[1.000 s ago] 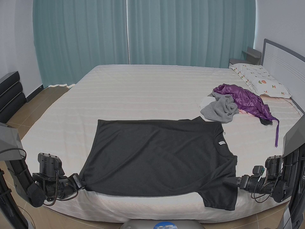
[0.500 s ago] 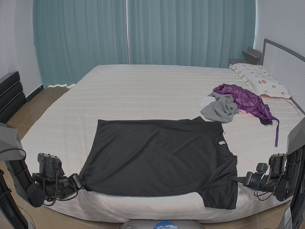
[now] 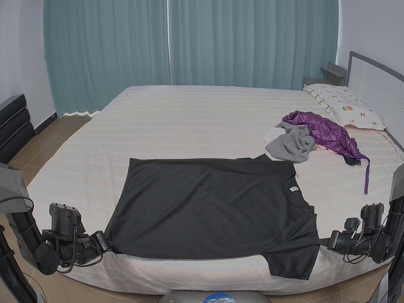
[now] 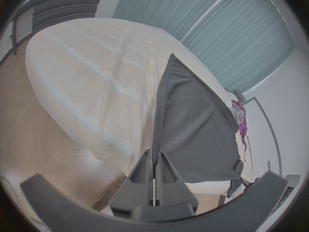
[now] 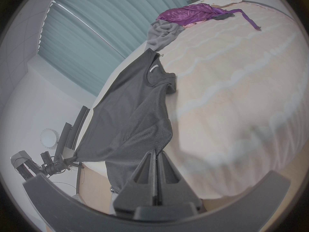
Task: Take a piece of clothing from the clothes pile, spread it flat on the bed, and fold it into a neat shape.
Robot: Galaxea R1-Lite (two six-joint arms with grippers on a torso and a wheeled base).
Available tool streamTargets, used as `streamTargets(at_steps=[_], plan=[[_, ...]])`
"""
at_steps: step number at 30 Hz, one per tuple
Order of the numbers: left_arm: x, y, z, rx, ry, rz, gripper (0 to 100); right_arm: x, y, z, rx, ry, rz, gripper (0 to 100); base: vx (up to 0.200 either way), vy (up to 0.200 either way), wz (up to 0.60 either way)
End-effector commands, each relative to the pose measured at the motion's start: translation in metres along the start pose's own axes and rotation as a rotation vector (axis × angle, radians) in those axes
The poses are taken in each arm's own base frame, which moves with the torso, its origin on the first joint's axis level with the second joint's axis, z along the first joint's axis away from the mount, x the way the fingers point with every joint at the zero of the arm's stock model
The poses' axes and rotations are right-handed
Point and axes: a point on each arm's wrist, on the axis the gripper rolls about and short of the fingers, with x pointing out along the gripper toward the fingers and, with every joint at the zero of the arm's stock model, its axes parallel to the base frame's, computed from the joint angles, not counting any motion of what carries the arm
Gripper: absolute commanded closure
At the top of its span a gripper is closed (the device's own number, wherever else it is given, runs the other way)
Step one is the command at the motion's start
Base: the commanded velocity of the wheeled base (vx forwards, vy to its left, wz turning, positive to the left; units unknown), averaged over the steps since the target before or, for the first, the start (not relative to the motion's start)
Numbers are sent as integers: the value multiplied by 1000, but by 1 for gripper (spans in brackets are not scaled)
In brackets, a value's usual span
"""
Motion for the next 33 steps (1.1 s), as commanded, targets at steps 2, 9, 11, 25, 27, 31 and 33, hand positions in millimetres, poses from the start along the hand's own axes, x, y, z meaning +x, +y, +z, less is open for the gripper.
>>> streamTargets(at_steps=[2, 9, 11, 25, 27, 31, 33], plan=[[-3, 3, -2, 29, 5, 11, 100, -21, 1, 3, 0, -32, -18, 100, 0, 0, 0], [-9, 9, -5, 91, 10, 33, 100, -37, 6, -5, -13, 38, -22, 100, 0, 0, 0], [-10, 10, -6, 96, 11, 36, 100, -38, 7, -5, -14, 40, -21, 100, 0, 0, 0], [-23, 11, -14, 140, 16, 34, 100, -64, 18, -17, 0, 93, -36, 100, 0, 0, 0], [-24, 12, -15, 145, 20, 35, 100, -64, 17, -19, -2, 110, -42, 100, 0, 0, 0], [-27, 14, -18, 170, 26, 39, 100, -64, 16, -21, 2, 124, -48, 100, 0, 0, 0], [-30, 15, -21, 176, 36, 47, 100, -65, 15, -20, 12, 121, -54, 100, 0, 0, 0]])
